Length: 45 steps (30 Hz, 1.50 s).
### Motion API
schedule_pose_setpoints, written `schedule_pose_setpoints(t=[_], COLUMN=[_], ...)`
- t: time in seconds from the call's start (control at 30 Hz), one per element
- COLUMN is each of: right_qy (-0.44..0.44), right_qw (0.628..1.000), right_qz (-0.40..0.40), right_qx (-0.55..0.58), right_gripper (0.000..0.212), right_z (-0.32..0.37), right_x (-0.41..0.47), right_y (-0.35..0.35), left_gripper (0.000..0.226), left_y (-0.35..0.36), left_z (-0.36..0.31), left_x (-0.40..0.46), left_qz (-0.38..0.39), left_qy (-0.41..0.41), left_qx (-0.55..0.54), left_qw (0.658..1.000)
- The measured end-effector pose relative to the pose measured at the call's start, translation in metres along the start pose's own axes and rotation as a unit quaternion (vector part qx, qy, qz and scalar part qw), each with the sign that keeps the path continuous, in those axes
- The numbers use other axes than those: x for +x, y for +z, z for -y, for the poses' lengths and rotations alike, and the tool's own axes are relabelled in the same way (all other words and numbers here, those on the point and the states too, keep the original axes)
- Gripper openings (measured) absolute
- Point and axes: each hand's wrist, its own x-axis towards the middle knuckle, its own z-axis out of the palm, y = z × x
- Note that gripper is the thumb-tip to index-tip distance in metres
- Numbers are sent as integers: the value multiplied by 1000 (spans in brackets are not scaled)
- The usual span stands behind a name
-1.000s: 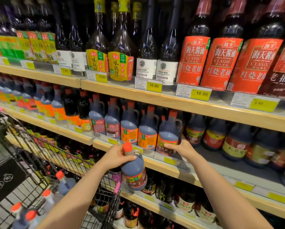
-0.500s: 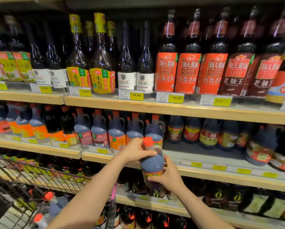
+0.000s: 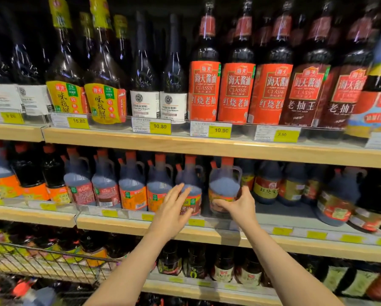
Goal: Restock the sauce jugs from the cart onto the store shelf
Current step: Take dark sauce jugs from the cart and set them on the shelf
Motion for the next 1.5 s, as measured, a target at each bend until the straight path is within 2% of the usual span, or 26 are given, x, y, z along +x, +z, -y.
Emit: schedule_pose_setpoints(t=[0.13,0.27,0.4,0.47,0.57,0.67,0.7,0.8,0.87,1.0,1.13,1.27,1.33,1.4,1.47,1.5], right_qy=[74,91,64,70,89,64,60,73,70,36,29,21,19,25,21,17], right_qw=[996,994,995,991,987,992,992,982,974,961,940,919,906,893,879,872], right_qz=[0,16,58,96,113,84,88,154,200,263,330,387,418,445,474,486], right_qx=[-47,-55,-54,-57,-71,-68,-67,-76,-81,-77,-82,-74,-64,-55,-53,-51], right_gripper=[66,49,42,53,54,62,57,30,19,15,14,9,10,8,11,6], right_z=[-13,-25,-26,-20,3,26,31,52,70,94,90,88,92,97,105,108], right_x=[19,31,32,31,17,-17,-30,-68,-89,-128,-170,-214,-236,-257,-275,-282], right_y=[20,29,27,22,5,-13,-17,-25,-22,-1,29,59,73,89,107,117], left_gripper=[55,56,57,57,58,51,49,44,41,35,24,22,24,17,23,26], left_y=[14,17,14,8,-9,-41,-54,-93,-112,-140,-169,-191,-213,-239,-259,-268], left_z=[13,16,15,11,8,8,8,12,20,35,50,72,79,83,93,100], left_x=[-1,0,-1,-2,-13,-34,-42,-65,-81,-119,-180,-260,-300,-335,-365,-377], left_qz=[-51,-64,-50,-33,1,40,50,73,87,104,94,106,122,110,59,42], left_qy=[26,37,34,30,19,-24,-45,-91,-110,-169,-230,-352,-361,-366,-399,-417], left_qx=[10,4,-1,-2,-21,-57,-68,-85,-79,-92,-113,-105,-99,-88,-79,-69], left_qw=[998,997,998,999,1000,997,995,990,987,976,962,924,919,920,912,905])
